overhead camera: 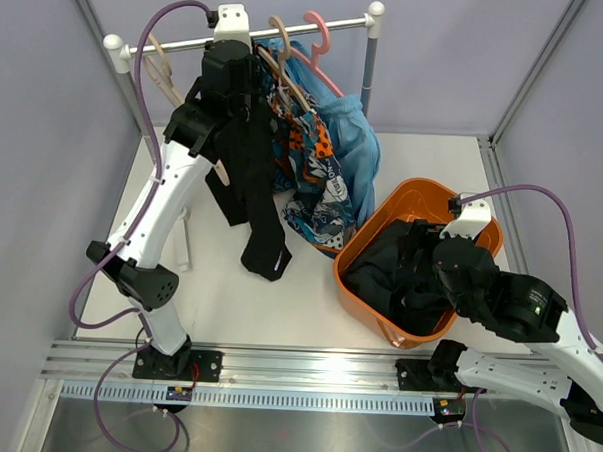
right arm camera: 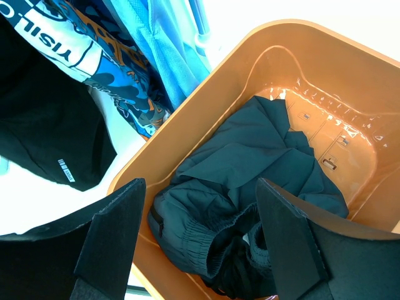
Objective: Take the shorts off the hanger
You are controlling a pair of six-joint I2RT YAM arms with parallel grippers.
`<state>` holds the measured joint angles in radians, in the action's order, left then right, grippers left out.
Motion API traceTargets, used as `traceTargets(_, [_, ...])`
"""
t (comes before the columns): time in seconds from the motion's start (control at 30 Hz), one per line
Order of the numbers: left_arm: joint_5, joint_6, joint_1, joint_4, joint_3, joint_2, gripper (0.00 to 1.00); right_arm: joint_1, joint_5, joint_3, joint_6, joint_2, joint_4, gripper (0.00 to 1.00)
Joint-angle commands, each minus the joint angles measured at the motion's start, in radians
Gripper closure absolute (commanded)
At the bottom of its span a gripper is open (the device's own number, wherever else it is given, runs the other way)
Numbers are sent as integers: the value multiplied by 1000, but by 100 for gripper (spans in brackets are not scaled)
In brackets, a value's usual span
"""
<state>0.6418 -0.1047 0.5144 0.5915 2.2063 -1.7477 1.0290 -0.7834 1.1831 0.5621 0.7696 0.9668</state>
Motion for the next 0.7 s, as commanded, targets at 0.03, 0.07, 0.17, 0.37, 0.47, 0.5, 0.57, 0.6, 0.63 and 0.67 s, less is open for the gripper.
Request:
traceTargets(0.03, [-36,-7,-10,-24,47,-33,59,-7,-16,3,-1,-3,-8,20])
traceTargets(0.07, [-36,-7,-11,-22,49,-38,57,-6,-16,3,-1,-4,-10,20])
traceTargets(0.17, [-44,-12,-19,-16,50,-53,57,-7,-19,6,-4,-1,-7,20])
traceTargets(0.37, [-68,-32,-31,11,44,-68,57,-7,-17,6,-4,2,-7,20])
traceTargets(0.47, [-71,-38,-31,33,44,-75,57,-7,-14,3,-5,7,-10,20])
traceTargets(0.5, [-70,-39,-31,47,44,-75,58,-7,-14,1,-5,7,-13,20])
traceTargets(0.57, [-65,-43,-34,62,44,-75,62,-7,-11,-3,-5,8,-16,20])
traceTargets(0.6, [-68,-43,-34,74,44,-75,69,-7,-10,-5,-4,8,-19,20])
traceTargets(0.63, [-71,-43,-36,80,44,-75,72,-7,-7,-8,-4,10,-20,20])
traceTargets(0.67, [-76,-41,-39,85,47,-75,76,-7,-7,-10,-4,11,-23,20])
